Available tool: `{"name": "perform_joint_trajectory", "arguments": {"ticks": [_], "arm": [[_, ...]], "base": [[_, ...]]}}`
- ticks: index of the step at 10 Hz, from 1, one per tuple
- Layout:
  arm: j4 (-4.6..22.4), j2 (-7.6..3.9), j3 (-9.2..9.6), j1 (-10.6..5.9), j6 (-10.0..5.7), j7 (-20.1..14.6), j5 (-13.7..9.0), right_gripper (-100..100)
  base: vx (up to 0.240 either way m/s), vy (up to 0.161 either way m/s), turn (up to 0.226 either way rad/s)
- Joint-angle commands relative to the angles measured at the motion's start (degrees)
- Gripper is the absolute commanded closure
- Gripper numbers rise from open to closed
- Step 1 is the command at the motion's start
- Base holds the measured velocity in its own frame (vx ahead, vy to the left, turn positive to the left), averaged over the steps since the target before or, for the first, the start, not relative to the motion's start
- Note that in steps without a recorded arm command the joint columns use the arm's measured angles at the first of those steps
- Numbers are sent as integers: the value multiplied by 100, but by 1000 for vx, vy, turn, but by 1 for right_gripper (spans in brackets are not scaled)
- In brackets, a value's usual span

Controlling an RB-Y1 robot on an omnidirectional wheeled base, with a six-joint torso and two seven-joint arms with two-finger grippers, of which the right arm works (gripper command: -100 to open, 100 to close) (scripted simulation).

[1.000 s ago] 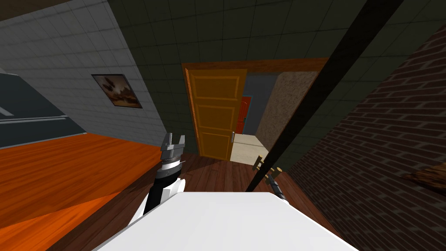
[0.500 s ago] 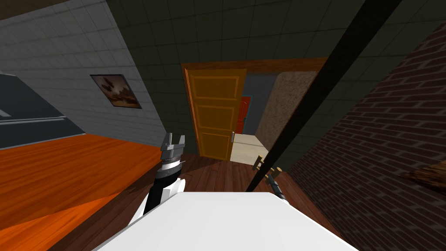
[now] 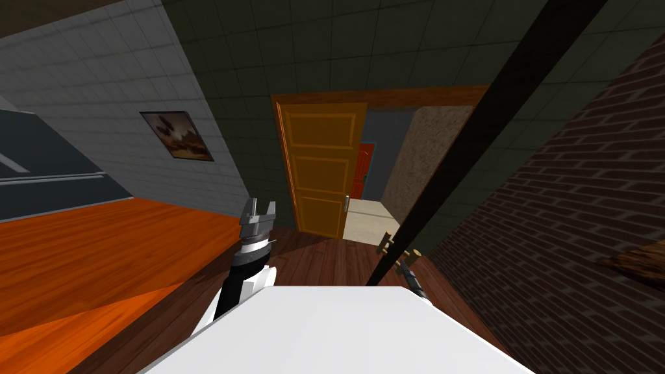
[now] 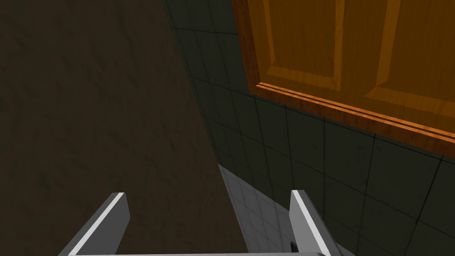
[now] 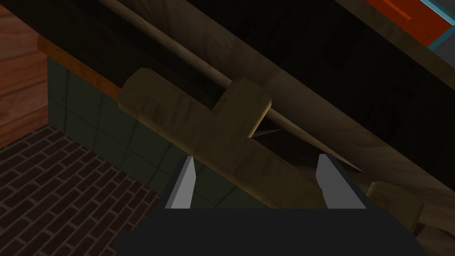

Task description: Pull the door open

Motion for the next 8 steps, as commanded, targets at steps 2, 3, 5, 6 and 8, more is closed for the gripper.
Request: {"name": "perform_joint_trajectory", "arguments": {"ticks": [2,3,5,6,8], "arm": [[-87,36,26,-28,76,-191,-38,100],[-87,36,26,-28,76,-191,-38,100],[-87,36,26,-28,76,-191,-38,100],[-87,36,26,-28,76,-191,-38,100],[-87,36,26,-28,76,-191,-38,100]], "base": [[-23,-18,3],[11,0,-1],[4,1,-2],[0,0,0],[5,1,0]]}}
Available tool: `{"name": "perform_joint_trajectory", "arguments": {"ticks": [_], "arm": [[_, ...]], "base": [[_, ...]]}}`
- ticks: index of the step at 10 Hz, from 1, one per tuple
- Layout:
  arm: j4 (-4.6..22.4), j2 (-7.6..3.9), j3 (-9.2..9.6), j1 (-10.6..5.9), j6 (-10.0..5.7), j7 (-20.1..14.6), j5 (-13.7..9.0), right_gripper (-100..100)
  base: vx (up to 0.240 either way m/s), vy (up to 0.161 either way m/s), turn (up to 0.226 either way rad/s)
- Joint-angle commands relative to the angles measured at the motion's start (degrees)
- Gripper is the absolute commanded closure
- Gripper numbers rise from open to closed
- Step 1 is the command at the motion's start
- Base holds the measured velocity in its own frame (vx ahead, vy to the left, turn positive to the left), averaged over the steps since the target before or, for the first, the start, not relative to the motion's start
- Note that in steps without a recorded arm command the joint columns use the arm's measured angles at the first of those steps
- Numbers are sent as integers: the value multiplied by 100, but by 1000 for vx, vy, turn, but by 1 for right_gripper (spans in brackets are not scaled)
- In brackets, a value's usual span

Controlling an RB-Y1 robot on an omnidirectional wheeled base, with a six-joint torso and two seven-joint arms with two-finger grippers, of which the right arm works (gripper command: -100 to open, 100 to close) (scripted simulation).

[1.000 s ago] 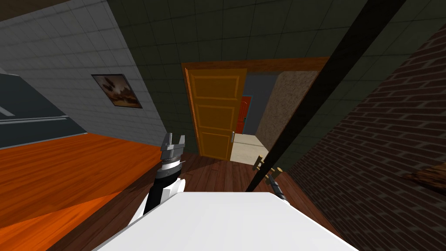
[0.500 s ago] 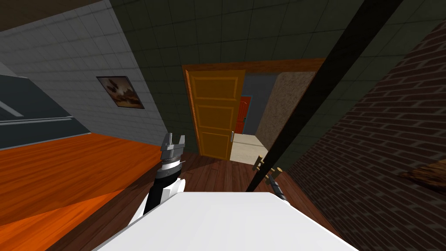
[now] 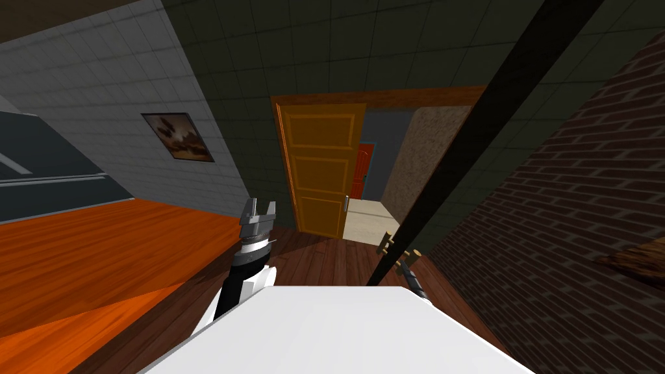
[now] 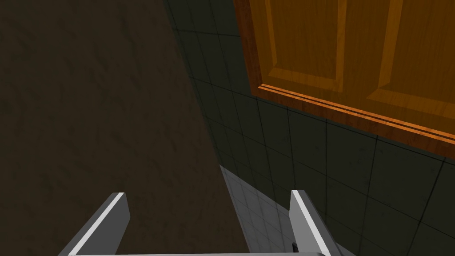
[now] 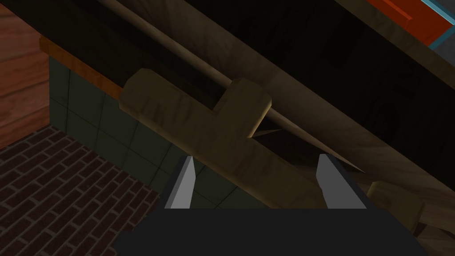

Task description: Pull the door open

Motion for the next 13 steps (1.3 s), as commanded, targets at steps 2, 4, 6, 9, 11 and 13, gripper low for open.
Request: {"name": "perform_joint_trajectory", "arguments": {"ticks": [2,4,6,9,11,13], "arm": [[72,-5,49,-61,-50,-172,-33,100],[73,-7,67,-70,-52,-228,-42,100],[73,-7,67,-70,-52,-228,-42,100],[73,-7,67,-70,-52,-228,-42,100],[73,-7,67,-70,-52,-228,-42,100],[73,-7,67,-70,-52,-228,-42,100]], "base": [[-27,-13,15],[-55,-31,20],[-17,-15,2],[2,0,-4],[3,-2,5],[0,0,0]]}}
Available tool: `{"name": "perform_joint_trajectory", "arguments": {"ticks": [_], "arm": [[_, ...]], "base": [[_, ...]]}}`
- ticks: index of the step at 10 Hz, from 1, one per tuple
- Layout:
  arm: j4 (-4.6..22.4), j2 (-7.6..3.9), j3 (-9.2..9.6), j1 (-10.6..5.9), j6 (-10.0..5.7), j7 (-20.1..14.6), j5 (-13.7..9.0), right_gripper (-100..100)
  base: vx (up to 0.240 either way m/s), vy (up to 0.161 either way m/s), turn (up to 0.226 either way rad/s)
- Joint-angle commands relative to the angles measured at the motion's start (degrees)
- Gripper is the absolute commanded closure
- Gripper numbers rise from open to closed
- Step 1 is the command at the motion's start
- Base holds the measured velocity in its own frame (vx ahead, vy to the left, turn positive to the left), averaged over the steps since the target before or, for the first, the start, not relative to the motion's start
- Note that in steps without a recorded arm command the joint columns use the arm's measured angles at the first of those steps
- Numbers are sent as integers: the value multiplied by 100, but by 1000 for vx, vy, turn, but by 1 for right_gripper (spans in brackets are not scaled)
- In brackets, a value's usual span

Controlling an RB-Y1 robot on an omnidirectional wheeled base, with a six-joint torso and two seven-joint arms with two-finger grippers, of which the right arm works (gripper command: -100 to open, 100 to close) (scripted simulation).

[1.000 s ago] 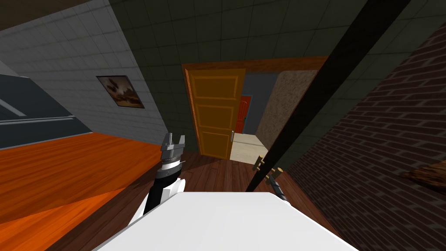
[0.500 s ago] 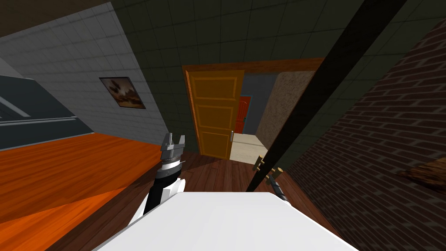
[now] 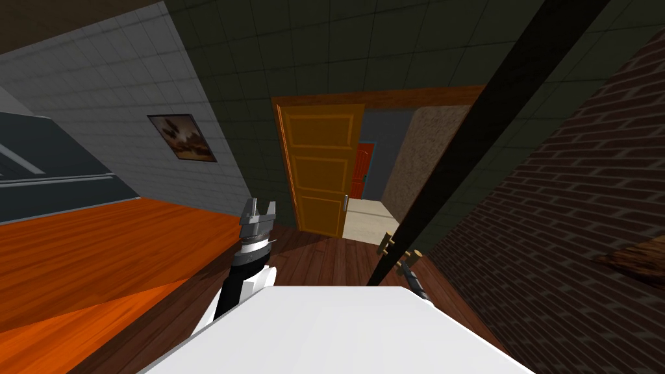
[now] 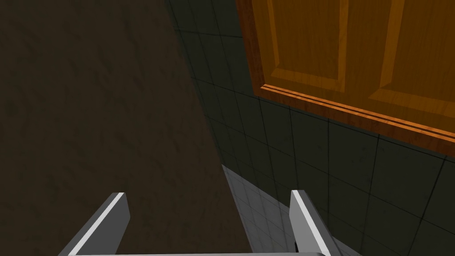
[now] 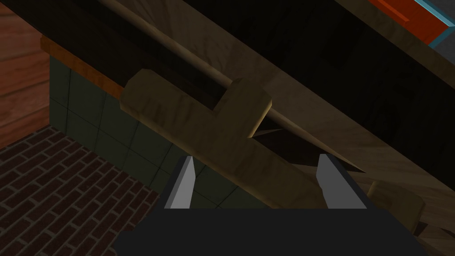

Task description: Pull the door open

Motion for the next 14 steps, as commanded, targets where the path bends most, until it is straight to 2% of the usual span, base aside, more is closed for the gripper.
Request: {"name": "perform_joint_trajectory", "arguments": {"ticks": [1,4,11,12,14], "arm": [[8,11,-2,-34,0,-168,-37,100],[11,14,-3,-45,0,-219,-48,100],[11,14,-3,-45,0,-219,-48,100],[20,-10,60,3,-24,-231,-33,100],[20,-13,84,-9,-27,-302,-45,100]], "base": [[-81,-60,114],[-83,-84,81],[6,4,-6],[-46,-13,31],[-64,-38,12]]}}
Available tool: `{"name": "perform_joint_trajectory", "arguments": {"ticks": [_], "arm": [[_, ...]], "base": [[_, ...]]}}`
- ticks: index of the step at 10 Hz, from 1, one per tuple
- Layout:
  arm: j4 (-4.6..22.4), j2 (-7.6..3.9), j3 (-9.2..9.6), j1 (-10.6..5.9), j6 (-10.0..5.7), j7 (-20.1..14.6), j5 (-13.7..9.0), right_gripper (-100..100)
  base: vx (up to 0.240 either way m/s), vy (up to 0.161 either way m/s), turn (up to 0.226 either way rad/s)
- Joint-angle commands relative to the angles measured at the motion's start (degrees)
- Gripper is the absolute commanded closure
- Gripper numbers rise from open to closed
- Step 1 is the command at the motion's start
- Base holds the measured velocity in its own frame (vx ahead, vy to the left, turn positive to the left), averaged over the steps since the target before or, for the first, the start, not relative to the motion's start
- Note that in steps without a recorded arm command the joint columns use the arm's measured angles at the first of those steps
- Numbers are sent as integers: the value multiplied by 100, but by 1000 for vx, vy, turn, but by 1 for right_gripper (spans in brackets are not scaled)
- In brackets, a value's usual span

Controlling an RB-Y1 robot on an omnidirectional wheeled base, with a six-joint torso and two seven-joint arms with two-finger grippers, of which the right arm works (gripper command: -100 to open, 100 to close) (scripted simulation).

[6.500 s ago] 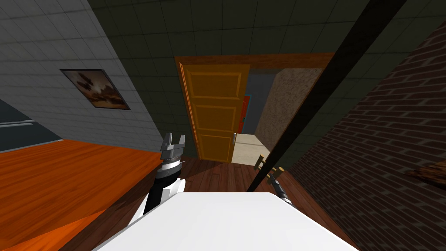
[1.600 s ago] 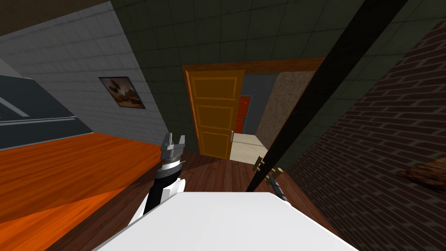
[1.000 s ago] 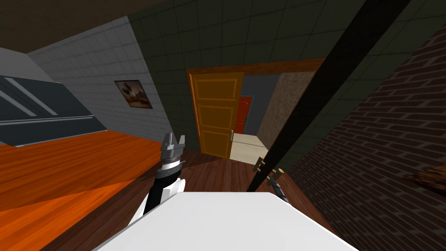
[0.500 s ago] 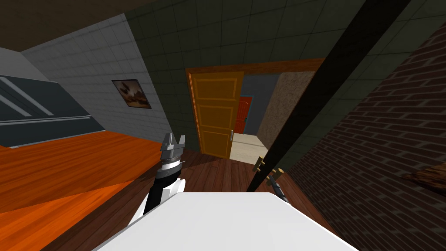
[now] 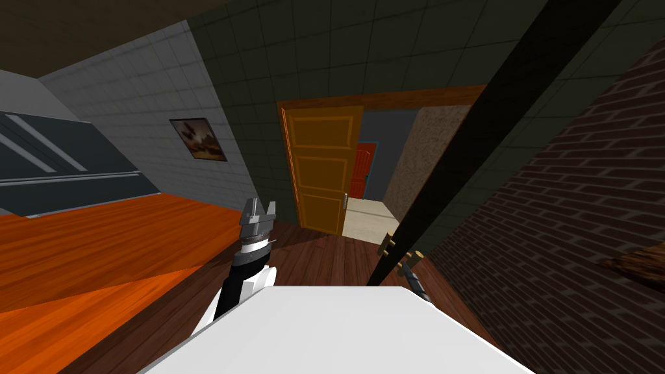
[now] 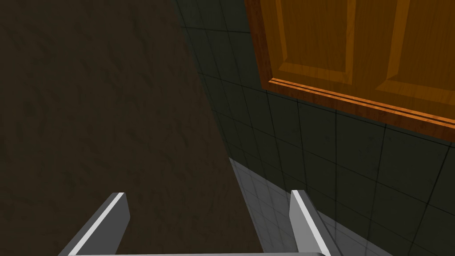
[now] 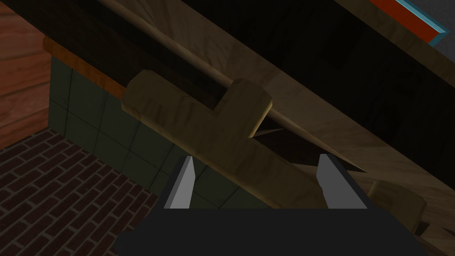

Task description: Pull the door open

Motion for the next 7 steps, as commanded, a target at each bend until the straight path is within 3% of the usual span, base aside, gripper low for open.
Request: {"name": "perform_joint_trajectory", "arguments": {"ticks": [1,7], "arm": [[-18,32,36,-53,48,-207,-36,100],[-18,32,36,-53,48,-207,-36,100]], "base": [[-28,-36,23],[0,1,0]]}}
